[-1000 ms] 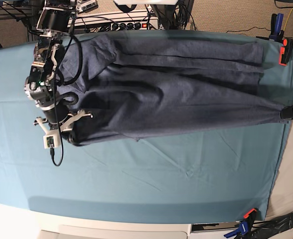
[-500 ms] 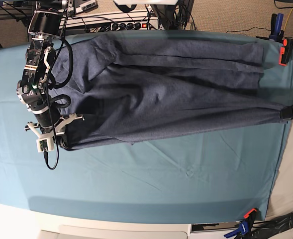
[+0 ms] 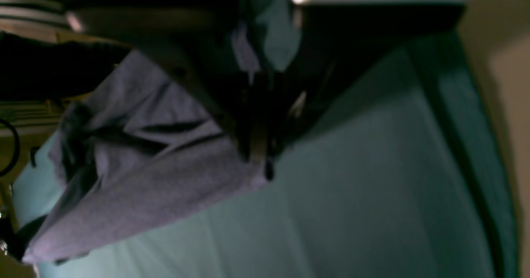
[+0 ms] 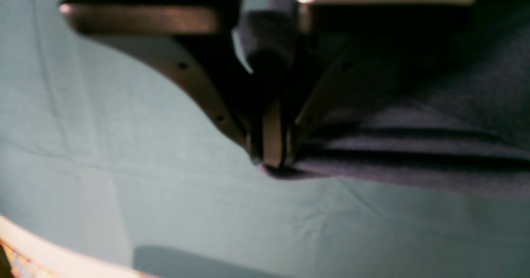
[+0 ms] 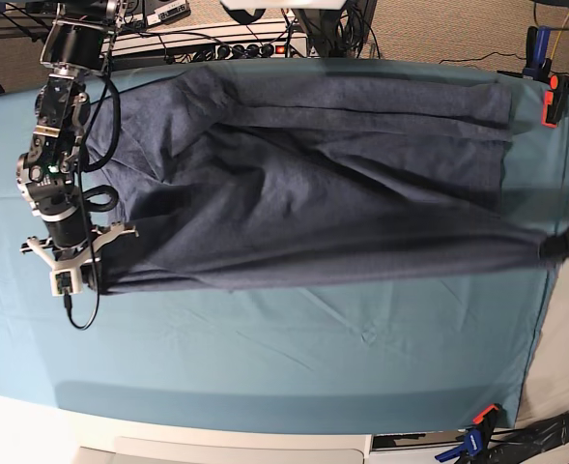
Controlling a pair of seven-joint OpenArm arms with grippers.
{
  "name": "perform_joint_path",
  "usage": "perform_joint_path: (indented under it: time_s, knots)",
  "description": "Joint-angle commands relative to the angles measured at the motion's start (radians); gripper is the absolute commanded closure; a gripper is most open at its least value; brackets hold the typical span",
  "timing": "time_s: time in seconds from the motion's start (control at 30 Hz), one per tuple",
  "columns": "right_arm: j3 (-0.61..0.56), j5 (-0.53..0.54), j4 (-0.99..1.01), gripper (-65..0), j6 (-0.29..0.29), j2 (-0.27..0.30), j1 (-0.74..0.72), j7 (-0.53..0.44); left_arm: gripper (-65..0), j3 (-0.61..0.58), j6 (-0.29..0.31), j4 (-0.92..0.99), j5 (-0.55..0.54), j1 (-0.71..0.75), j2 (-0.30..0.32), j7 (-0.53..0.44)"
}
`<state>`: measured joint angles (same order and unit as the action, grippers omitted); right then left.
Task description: Fold the T-shirt properly
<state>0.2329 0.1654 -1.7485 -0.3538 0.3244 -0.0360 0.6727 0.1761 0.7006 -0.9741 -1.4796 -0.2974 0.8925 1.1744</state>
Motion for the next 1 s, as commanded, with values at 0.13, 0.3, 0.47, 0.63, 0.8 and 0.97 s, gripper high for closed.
perform_joint_path:
  time_s: [0.13, 0.3, 0.47, 0.63, 0.8, 0.97]
  knots:
    - [0.024, -0.029, -0.017, 0.0, 0.064, 0.058, -0.032, -0.045, 0.0, 0.013, -0.002, -0.009, -0.004, -0.082, 0.043, -0.049]
    - [0.024, -0.035, -0.016, 0.0, 0.068, 0.083, -0.057, -0.063, 0.0, 0.013, -0.002, -0.009, -0.004, -0.087, 0.039, -0.069]
    - [0.024, -0.035, -0.016, 0.0, 0.068, 0.091, -0.074, -0.053, 0.0, 0.013, -0.002, -0.009, -0.004, -0.085, 0.039, -0.07]
    - [0.024, -0.035, -0.016, 0.0, 0.068, 0.091, -0.063, -0.031, 0.0, 0.013, -0.002, -0.009, -0.004, -0.082, 0.039, -0.057]
    - [0.024, -0.073, -0.016, 0.0, 0.132, 0.091, -0.056, -0.027, 0.0, 0.013, -0.002, -0.008, -0.004, -0.082, 0.039, -0.056]
    - [0.024, -0.114, -0.016, 0.0, 0.17, 0.091, -0.055, -0.03, 0.0, 0.013, -0.002, -0.008, -0.004, -0.083, 0.039, -0.061]
